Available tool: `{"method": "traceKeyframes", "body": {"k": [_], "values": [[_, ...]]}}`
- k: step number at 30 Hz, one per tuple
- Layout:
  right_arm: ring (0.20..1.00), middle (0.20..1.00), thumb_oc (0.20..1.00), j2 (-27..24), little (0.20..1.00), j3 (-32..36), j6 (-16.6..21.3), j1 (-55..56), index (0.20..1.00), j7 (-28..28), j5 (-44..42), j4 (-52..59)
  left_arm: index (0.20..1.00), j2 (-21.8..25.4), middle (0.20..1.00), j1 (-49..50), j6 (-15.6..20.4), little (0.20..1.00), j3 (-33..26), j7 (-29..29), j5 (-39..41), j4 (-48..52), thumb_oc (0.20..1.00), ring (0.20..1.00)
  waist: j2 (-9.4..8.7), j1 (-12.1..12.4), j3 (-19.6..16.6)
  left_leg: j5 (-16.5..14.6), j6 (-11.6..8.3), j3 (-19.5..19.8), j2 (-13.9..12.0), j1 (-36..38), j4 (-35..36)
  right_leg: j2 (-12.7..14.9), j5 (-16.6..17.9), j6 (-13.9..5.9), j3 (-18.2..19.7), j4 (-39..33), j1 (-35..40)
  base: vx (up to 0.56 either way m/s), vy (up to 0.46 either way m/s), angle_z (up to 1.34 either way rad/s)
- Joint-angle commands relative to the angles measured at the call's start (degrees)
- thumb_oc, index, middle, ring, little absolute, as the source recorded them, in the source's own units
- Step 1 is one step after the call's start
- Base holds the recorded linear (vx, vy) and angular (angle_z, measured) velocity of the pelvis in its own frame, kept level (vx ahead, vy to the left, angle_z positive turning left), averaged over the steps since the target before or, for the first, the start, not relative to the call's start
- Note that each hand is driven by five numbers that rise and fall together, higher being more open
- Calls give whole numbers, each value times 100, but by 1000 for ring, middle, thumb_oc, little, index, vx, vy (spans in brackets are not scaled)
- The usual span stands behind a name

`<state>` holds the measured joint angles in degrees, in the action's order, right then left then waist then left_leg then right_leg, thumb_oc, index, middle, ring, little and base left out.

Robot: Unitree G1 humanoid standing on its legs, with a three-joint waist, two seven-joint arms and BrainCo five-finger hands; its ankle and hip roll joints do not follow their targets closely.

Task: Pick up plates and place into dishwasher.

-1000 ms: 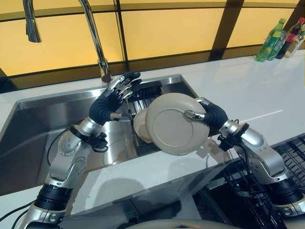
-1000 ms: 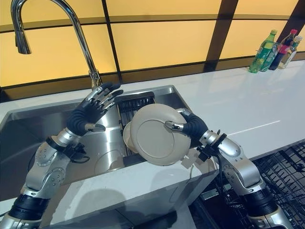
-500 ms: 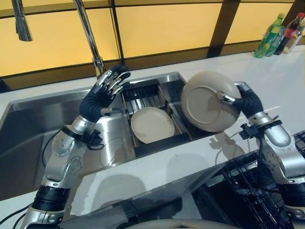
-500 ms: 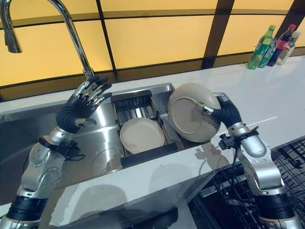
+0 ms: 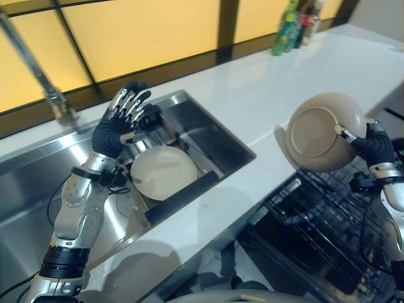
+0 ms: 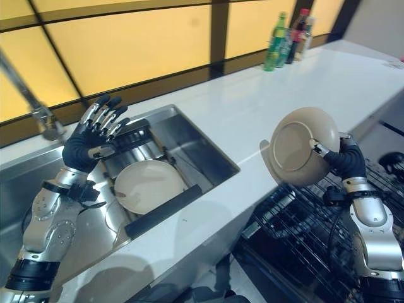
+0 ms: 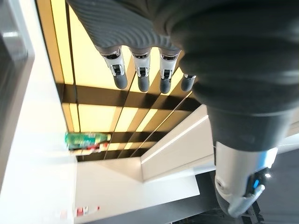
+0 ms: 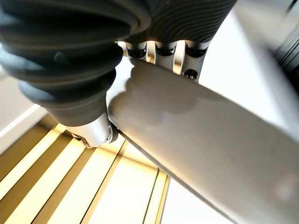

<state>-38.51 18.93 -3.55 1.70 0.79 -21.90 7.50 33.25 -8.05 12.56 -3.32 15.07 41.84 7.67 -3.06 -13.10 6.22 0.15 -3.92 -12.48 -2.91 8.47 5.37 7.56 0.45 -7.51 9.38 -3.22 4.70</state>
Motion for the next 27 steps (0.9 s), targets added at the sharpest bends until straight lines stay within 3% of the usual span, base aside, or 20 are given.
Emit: {"method": "traceKeyframes", "body": {"k": [1, 2, 4, 6, 11, 13, 16, 21, 27], "values": [[200, 200, 200, -153, 200, 505, 360, 75, 200, 31, 53, -118, 1000, -54, 1000, -87, 211, 1000, -401, -172, 199, -122, 1000, 1000, 98, -152, -187, -780, 295, -25, 62, 13, -326, 247, 293, -526, -87, 601, -834, -38, -47, -53], [200, 200, 200, -122, 200, 537, 371, 105, 200, 63, 44, -199, 1000, -68, 1000, -46, 234, 1000, -455, -170, 200, -149, 1000, 1000, 78, -158, -167, -787, 288, -107, 55, 33, -324, 280, 381, -561, -167, 596, -905, -62, -91, -61], [200, 200, 200, -77, 200, 507, 398, 90, 200, 143, -33, -372, 1000, -61, 1000, 112, 280, 1000, -609, -216, 169, -157, 1000, 1000, 0, -37, -95, -808, 279, -475, -41, 73, -427, 478, 560, -622, -840, 701, -1059, -124, -171, -79], [200, 200, 200, -53, 200, 369, 358, -47, 200, 57, -26, -493, 1000, -62, 1000, 202, 313, 1000, -673, -222, 101, -129, 1000, 1000, -33, 87, -14, -805, 303, -675, -154, 41, -543, 557, 585, -598, -1122, 899, -1121, -183, -199, -106], [200, 200, 200, 81, 200, 287, 392, 89, 200, -132, 92, -783, 1000, -45, 1000, 33, 269, 1000, -641, -59, 134, -164, 1000, 1000, -4, 338, 69, -659, 385, -394, -400, -641, -1101, 379, 110, -346, -903, 1795, -1015, -215, -200, -47], [200, 200, 200, 135, 200, 224, 331, 103, 200, -143, 140, -876, 1000, -40, 1000, 9, 276, 1000, -627, -9, 128, -135, 1000, 1000, -43, 494, 50, -573, 279, -228, -516, -916, -1354, 361, -198, -246, -975, 1562, -757, -147, -282, 1], [200, 200, 200, 163, 200, 102, 231, 85, 200, -86, 160, -1140, 1000, -12, 1000, -80, 273, 1000, -550, 2, 151, -208, 1000, 1000, -103, 657, 21, -514, 53, 91, -615, -1158, -1502, 308, -271, -201, -1055, 1095, -473, -91, -298, 4], [200, 200, 200, -134, 200, -75, 13, -9, 200, 442, 350, -1527, 1000, -91, 1000, -103, 141, 1000, -499, 69, 154, -257, 1000, 1000, -14, 714, 46, -323, -186, 387, -855, -1126, -1385, -41, -541, 107, -1128, 1105, -377, -36, -203, 14], [200, 200, 200, -546, 200, -373, 14, -239, 200, 1015, 536, -2010, 1000, -190, 1000, -95, 141, 1000, -379, 38, 18, -323, 1000, 1000, 104, 788, 94, -73, -405, 568, -1145, -1303, -1387, -274, -700, 313, -1295, 1163, -344, -58, -125, 15]]}}
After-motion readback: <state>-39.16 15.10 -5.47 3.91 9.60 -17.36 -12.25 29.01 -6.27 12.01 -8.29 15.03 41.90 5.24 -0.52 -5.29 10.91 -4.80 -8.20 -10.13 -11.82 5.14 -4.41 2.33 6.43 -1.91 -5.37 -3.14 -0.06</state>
